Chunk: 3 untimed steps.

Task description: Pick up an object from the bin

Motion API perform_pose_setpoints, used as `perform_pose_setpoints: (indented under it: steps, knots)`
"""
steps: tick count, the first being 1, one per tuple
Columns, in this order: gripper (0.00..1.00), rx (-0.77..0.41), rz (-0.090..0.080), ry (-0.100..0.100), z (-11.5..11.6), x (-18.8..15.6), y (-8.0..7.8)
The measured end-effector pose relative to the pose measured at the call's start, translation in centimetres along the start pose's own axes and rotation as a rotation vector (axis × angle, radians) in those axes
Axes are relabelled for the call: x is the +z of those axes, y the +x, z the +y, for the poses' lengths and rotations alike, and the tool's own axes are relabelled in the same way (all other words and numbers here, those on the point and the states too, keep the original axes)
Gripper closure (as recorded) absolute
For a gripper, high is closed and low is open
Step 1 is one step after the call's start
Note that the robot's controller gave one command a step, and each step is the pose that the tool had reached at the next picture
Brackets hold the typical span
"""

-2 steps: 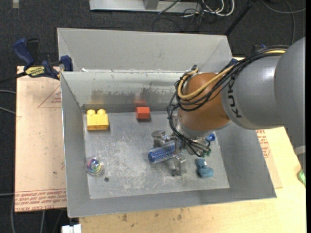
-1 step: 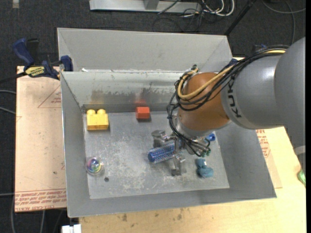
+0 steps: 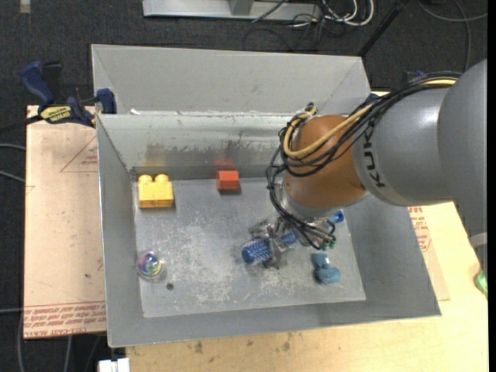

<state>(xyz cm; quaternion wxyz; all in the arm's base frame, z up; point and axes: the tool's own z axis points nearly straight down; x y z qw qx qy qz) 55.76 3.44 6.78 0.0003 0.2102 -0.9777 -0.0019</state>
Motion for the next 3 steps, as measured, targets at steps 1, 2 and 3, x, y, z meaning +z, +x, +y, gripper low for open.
perform_pose_setpoints:
  steps: [1, 2, 3]
  knots:
    - [1.0, -0.001, -0.005, 0.004, 0.1, -3.9, -0.1]
    - [1.0, 0.0, -0.004, 0.004, 0.1, -6.7, -0.2]
    - [1.0, 0.001, -0.006, 0.005, 0.2, -11.6, -0.4]
